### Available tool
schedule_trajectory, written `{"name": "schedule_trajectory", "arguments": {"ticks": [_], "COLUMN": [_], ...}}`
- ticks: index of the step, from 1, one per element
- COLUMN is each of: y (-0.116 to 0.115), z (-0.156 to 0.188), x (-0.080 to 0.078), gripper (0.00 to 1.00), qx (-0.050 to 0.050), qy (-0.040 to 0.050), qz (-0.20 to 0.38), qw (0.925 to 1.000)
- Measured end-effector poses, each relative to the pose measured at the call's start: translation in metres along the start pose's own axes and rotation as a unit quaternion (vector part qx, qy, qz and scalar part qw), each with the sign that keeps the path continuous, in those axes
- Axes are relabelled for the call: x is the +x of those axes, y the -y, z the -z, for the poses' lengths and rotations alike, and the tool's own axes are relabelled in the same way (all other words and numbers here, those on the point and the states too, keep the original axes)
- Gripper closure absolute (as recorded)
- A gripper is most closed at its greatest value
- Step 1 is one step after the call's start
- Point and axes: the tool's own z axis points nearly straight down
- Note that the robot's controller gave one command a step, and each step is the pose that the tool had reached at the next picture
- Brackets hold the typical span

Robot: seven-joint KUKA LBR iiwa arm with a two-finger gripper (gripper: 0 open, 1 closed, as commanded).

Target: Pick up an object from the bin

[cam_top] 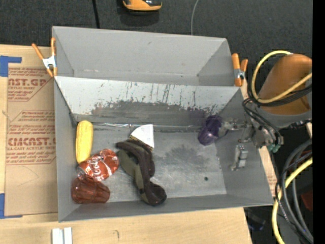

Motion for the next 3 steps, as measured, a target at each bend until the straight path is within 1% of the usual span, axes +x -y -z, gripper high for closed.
{"name": "schedule_trajectory", "arguments": {"ticks": [1, 2, 3], "y": [-0.008, -0.013, -0.013], "z": [-0.03, -0.082, -0.082], "x": [-0.031, -0.051, -0.051], "gripper": [0.0, 1.0, 1.0], "qx": [0.001, 0.001, 0.002], "qy": [0.0039, 0.0036, 0.0036], "qz": [-0.077, 0.042, 0.042], "qw": [0.997, 0.9991, 0.9991]}}
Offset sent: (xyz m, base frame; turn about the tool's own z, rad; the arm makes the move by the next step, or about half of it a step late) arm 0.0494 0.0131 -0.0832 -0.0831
